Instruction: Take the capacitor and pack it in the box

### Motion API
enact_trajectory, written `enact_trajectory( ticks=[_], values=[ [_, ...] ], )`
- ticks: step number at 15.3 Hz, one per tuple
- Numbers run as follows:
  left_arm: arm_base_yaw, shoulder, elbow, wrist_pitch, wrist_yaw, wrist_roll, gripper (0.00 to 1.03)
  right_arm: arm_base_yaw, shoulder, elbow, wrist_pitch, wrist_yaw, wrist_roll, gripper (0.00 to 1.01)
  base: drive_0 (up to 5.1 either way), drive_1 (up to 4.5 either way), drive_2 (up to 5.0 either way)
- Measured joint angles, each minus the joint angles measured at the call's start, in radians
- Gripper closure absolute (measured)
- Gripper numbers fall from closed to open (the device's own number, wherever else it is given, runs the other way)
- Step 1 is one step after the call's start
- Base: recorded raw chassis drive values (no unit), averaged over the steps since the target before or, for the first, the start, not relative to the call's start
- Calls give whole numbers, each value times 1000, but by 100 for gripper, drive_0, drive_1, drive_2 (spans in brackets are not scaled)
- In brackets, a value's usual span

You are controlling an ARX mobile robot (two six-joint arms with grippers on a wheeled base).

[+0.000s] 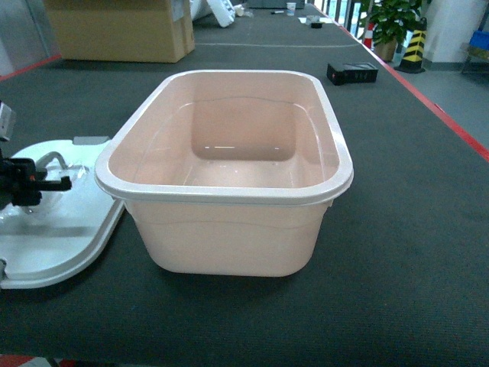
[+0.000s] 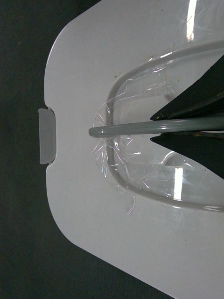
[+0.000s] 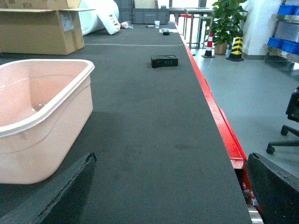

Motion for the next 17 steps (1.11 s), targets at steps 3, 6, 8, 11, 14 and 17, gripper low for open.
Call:
enact_trajectory(
  ticks=[3,6,8,11,14,17],
  values=[
    [5,-234,5,-89,-54,-8,101,0,0,0,0,0,0,3,0,0,0],
    [-147,-507,22,-190,-161,-55,101,0,0,0,0,0,0,3,0,0,0],
    [-320,-562,37,-262,-286,-100,101,0,0,0,0,0,0,3,0,0,0],
    [-549,-491,132,-335,-478,-149,101,0,0,0,0,0,0,3,0,0,0],
    [-695,-367,227,-382,-591,-197,101,0,0,0,0,0,0,3,0,0,0],
    [-745,-266,312,-433,-660,-221,101,0,0,0,0,0,0,3,0,0,0]
  ],
)
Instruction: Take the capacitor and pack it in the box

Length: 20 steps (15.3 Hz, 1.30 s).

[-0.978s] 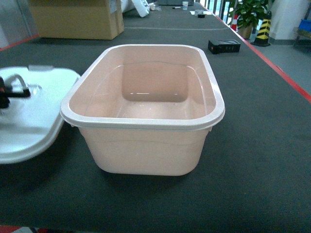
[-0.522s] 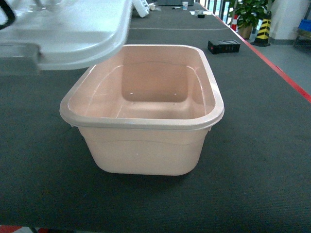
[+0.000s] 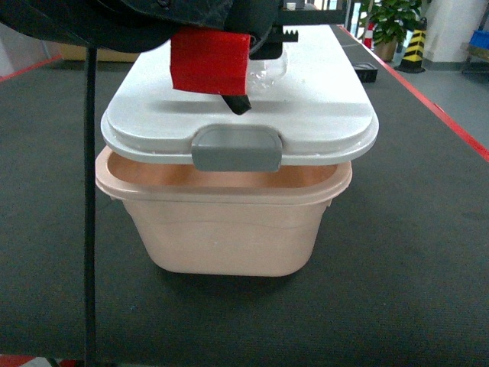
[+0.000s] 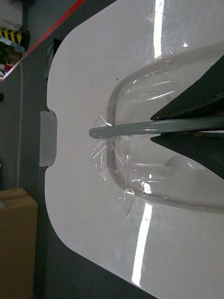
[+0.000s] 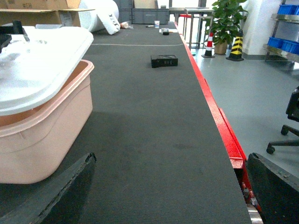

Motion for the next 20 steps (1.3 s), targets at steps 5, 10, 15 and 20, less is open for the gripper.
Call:
enact_trajectory(
  ticks=[5,10,15,20],
  values=[
    [2,64,26,-77,-20,-28,101,0,0,0,0,0,0,3,0,0,0],
    [24,64,25,-97,35,-24,101,0,0,0,0,0,0,3,0,0,0],
    [45,41,-2,-108,94,-20,101,0,0,0,0,0,0,3,0,0,0],
    [47,41,-24,-98,111,-17,80,0,0,0,0,0,0,3,0,0,0]
  ],
)
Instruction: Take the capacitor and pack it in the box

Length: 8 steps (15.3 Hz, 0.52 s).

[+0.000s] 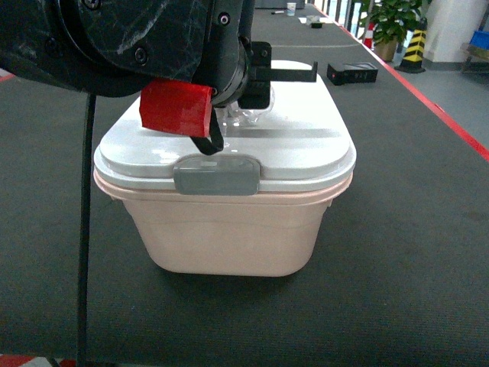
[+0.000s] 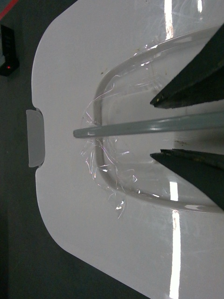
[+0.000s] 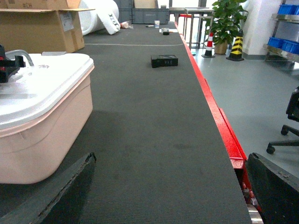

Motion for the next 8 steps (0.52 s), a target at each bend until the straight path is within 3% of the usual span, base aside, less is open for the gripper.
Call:
enact_trajectory(
  ticks=[7,8],
  values=[
    [-2,-144,-22,75,8,40,3,0,0,0,0,0,0,3,0,0,0],
    [0,-183,-45,95,8,51,6,0,0,0,0,0,0,3,0,0,0]
  ],
)
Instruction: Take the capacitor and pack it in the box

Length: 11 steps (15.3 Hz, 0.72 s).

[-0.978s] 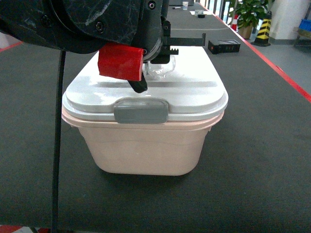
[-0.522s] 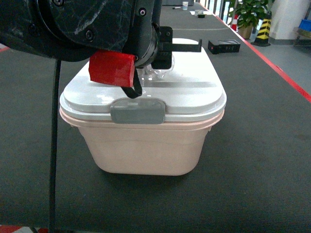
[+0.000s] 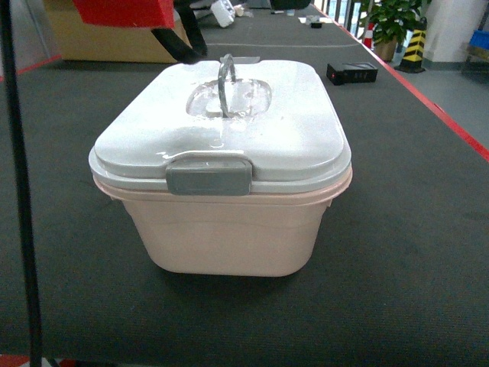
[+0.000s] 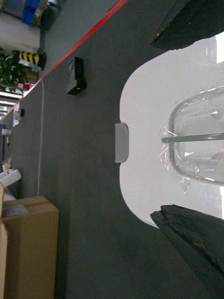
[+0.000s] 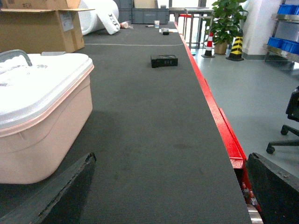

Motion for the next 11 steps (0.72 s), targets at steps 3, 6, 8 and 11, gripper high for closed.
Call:
enact_trajectory(
  ticks=[3,6,8,11],
  values=[
    [64,-187,-166,81,-4,32,5,0,0,0,0,0,0,3,0,0,0],
    [142,-416,-367,142,31,29,5,0,0,0,0,0,0,3,0,0,0],
    [212,-641,-616,244,40,58,5,0,0,0,0,0,0,3,0,0,0],
    [347,-863,-907,243,-4,52,5,0,0,0,0,0,0,3,0,0,0]
  ],
)
